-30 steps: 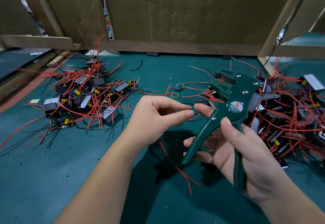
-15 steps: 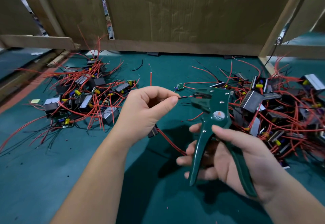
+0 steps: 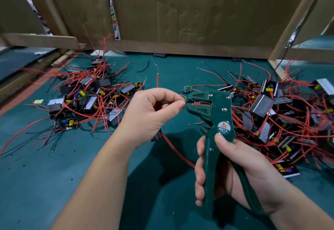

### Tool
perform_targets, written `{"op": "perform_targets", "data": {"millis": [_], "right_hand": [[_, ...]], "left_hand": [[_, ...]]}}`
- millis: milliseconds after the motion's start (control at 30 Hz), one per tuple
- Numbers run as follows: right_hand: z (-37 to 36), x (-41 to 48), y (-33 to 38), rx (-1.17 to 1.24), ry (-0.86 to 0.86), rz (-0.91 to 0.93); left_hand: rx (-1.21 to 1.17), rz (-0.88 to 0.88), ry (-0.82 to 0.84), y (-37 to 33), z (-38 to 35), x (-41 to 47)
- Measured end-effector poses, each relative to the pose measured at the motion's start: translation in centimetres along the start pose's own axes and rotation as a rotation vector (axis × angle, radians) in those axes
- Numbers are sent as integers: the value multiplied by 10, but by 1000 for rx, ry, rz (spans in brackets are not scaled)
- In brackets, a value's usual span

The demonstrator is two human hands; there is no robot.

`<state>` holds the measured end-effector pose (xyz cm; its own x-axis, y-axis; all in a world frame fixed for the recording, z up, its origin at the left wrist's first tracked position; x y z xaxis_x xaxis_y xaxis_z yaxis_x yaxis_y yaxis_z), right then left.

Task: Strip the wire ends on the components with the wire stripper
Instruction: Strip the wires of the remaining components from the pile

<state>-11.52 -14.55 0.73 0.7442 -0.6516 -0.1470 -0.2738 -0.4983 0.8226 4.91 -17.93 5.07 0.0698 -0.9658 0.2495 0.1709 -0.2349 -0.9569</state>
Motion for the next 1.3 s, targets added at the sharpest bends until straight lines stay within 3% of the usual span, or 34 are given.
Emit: {"op": "perform_targets", "data": {"millis": [300, 433, 567, 633, 767, 833, 1067, 1200, 1300], "right_hand": [[0, -1, 1, 3, 3, -8], [0, 2, -3, 4, -152, 28], [8, 4, 0, -5, -298, 74], [6, 5, 5, 30, -236, 102], [-2, 3, 5, 86, -57, 107], [-9, 2, 3, 67, 21, 78], [-7, 2, 3, 19, 18, 43], [1, -1, 11, -56, -44, 184], [15, -4, 30, -99, -194, 434]], "left_hand": [[36, 24, 1, -2, 0, -3], [17, 29, 2, 0, -2, -1], [-94, 193, 29, 16, -8, 1], [-113, 265, -25, 23, -9, 3], [-445, 477, -55, 34, -10, 6], [-520, 491, -6, 33, -13, 5], [-674, 373, 56, 20, -18, 5], [-587, 323, 23, 22, -14, 8], [-496, 317, -187, 31, 0, 13]]}}
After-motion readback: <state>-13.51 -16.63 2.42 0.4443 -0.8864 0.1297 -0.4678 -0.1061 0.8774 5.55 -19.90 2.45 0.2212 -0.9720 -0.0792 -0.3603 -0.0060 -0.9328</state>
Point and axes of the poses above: each hand's wrist, its own x-axis towards the middle knuckle, its own z-axis out of the back of the hand, y = z × x, the point moved 5 cm from there along x, towards the middle knuckle, and after that the axes turned 5 degrees about z, right-handed, at the moved point
